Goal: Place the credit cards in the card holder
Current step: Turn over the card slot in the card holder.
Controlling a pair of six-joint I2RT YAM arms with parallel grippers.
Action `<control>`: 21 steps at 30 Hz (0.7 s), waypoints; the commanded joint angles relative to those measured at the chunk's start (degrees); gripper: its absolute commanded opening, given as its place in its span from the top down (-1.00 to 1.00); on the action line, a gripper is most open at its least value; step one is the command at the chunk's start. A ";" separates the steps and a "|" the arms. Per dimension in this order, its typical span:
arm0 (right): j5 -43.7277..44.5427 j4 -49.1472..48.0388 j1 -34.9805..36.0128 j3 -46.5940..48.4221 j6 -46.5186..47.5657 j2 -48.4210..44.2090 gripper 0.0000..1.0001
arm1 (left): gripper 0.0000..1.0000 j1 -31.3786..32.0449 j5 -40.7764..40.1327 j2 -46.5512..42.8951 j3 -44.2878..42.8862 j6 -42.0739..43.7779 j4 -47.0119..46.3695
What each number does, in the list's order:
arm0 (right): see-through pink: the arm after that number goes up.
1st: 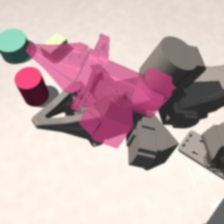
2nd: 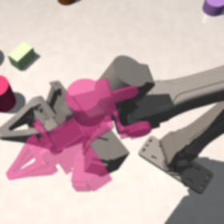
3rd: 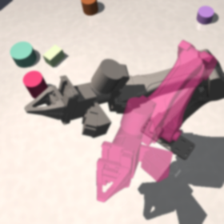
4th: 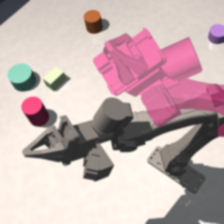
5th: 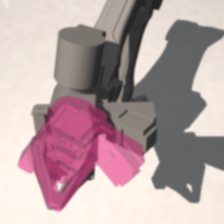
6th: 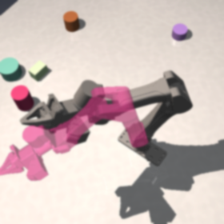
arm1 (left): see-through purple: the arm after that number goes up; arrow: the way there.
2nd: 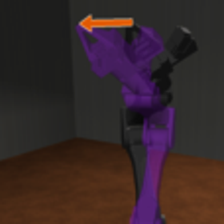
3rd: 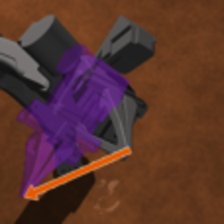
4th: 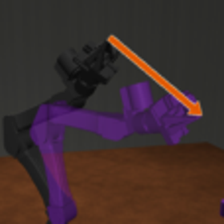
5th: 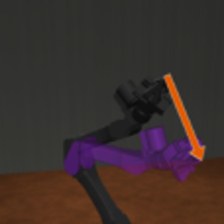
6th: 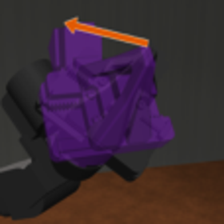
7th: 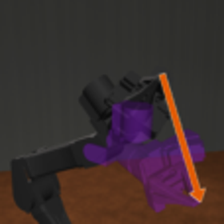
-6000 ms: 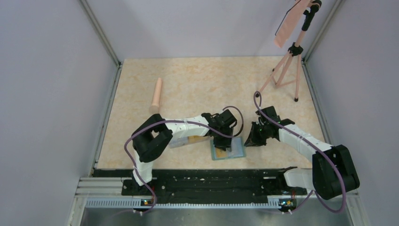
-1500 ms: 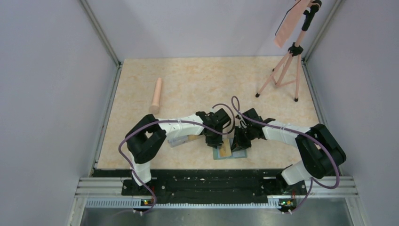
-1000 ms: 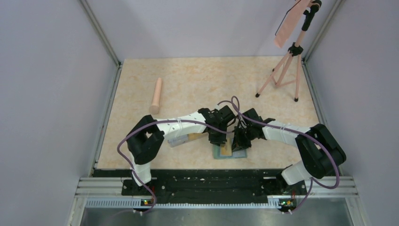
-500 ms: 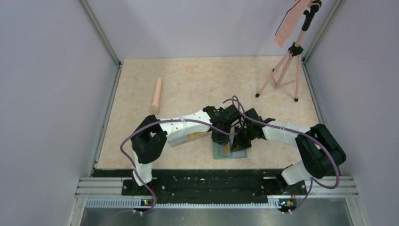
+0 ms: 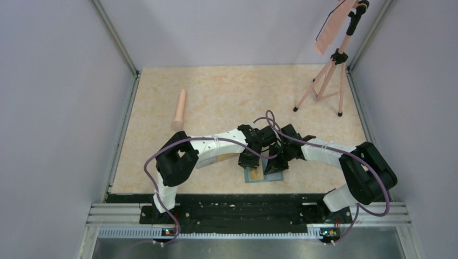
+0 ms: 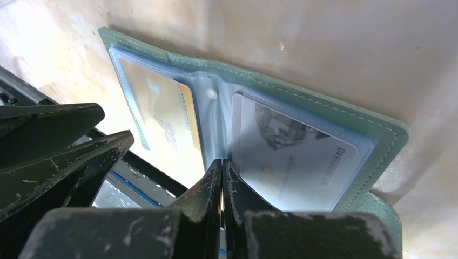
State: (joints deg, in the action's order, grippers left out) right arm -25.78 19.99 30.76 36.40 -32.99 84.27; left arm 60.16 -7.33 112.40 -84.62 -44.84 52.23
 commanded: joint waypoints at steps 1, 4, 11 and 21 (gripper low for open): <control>0.98 0.85 1.05 0.81 1.47 0.65 1.00 | 0.29 0.18 -1.36 -1.60 -1.30 -0.10 0.70; 0.89 0.93 1.06 0.91 1.56 0.62 1.00 | 0.29 0.19 1.61 -1.02 -0.61 0.18 -2.01; 1.00 1.19 1.06 0.87 1.87 0.73 1.00 | 0.30 0.15 4.77 2.13 -0.55 0.46 -3.31; 1.01 1.40 1.06 1.14 1.99 0.63 1.00 | 0.27 0.15 4.74 4.26 -0.55 0.21 -2.23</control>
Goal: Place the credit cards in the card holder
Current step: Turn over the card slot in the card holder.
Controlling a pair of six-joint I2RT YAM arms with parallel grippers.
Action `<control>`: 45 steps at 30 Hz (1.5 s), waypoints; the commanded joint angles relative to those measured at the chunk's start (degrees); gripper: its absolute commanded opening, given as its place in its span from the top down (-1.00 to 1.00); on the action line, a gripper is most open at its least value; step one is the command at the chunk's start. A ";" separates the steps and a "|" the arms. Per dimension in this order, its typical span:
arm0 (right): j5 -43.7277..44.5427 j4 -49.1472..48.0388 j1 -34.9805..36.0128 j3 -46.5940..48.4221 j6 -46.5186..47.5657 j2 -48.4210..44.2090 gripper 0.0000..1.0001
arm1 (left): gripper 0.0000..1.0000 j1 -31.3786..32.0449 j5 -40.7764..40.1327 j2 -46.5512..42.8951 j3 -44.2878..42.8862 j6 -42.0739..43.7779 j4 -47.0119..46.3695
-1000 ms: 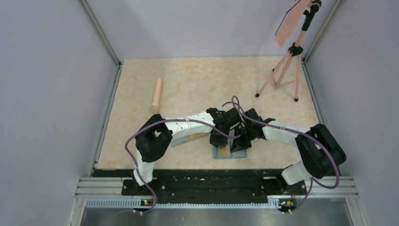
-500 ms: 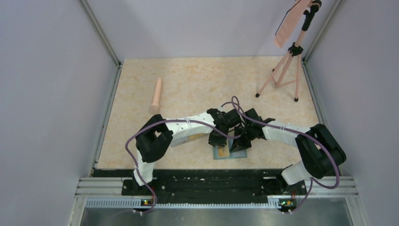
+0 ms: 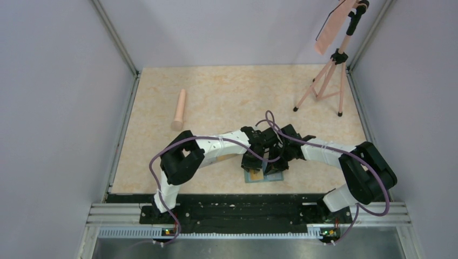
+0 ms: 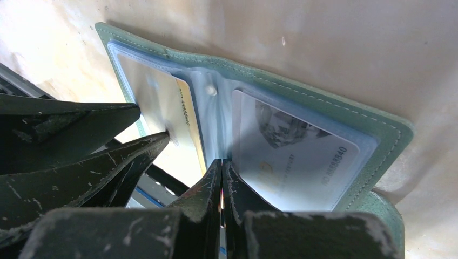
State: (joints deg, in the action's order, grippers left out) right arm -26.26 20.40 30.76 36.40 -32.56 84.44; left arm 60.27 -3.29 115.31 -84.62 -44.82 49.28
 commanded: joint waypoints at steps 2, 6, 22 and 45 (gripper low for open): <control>1.43 1.01 1.08 1.21 1.53 0.46 1.00 | 0.25 0.04 0.61 1.67 -0.57 0.07 0.86; 1.48 0.97 1.06 1.13 1.54 0.46 1.00 | 0.23 0.02 0.83 1.73 -0.33 -0.25 0.64; 1.48 1.09 1.10 0.82 1.71 0.24 1.00 | 0.26 -1.75 10.28 -9.89 10.65 -3.74 -19.42; 1.06 7.15 1.06 6.88 2.78 -6.71 1.00 | 0.26 -6.44 10.25 -19.99 25.20 -9.57 -26.60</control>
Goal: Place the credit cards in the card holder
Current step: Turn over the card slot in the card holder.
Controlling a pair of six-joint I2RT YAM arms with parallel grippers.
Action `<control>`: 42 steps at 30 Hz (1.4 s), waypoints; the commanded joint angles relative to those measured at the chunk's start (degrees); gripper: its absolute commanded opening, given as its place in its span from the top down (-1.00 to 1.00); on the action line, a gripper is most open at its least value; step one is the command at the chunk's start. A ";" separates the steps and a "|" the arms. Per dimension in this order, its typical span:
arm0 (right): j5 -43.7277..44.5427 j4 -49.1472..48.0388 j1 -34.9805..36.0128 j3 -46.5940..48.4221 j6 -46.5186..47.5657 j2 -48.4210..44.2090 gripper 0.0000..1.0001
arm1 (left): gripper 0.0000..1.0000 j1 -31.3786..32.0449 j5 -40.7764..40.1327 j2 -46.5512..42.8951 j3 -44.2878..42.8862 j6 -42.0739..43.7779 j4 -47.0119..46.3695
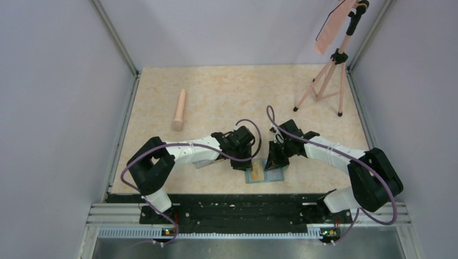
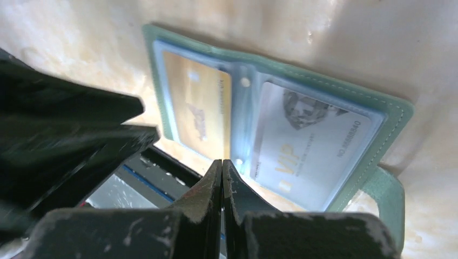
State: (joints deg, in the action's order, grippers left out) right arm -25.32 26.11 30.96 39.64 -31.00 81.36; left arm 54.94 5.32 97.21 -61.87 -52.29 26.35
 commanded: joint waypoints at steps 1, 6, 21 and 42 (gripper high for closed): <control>-0.06 1.43 0.93 3.85 1.22 -3.66 1.00 | 0.26 -1.33 1.97 -1.52 2.61 -2.19 -4.05; -0.10 0.19 0.91 3.01 1.30 -2.13 1.00 | 0.26 -1.41 2.94 0.55 1.36 -1.46 -4.26; -0.21 -7.02 1.10 -2.45 1.05 4.85 1.00 | 0.26 -1.41 4.19 3.86 -0.15 -0.80 -4.44; 0.10 -5.92 1.30 -2.13 1.34 5.01 1.00 | 0.63 -0.24 1.89 4.78 -7.85 3.03 3.25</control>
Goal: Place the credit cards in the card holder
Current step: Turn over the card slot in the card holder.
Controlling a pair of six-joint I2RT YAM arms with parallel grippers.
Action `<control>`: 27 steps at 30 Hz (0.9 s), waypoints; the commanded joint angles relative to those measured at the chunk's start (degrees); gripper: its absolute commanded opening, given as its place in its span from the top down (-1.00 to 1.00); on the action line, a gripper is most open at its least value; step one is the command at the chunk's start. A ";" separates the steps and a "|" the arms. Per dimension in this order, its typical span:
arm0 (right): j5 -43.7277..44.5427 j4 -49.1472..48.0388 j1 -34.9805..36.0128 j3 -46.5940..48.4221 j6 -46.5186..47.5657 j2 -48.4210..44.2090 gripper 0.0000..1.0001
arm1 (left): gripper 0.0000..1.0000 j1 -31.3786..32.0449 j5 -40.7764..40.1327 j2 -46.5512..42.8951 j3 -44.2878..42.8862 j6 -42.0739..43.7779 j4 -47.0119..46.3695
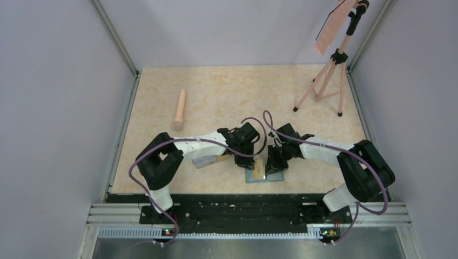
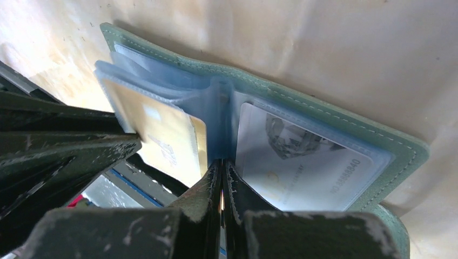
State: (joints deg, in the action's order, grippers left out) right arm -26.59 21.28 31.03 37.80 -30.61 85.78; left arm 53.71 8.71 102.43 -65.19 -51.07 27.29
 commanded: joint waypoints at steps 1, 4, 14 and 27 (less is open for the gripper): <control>1.36 -1.00 1.28 -0.36 1.03 0.61 1.00 | 0.62 1.22 -1.99 -0.24 -5.32 2.13 3.32; 1.36 -0.74 1.31 -0.27 1.08 0.54 1.00 | 0.55 1.78 -2.56 0.78 -7.10 2.88 5.13; 1.54 0.30 1.32 0.49 1.33 0.17 1.00 | 0.54 2.23 0.70 -0.24 -7.38 2.31 1.73; 0.94 3.90 1.32 4.33 0.74 -2.94 1.00 | 1.00 2.22 1.72 1.71 -10.47 2.09 5.03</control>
State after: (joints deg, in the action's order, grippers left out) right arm -26.09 23.35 31.14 38.79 -30.44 85.58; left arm 55.68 10.70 103.04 -72.53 -49.41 30.55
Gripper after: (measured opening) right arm 0.003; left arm 0.027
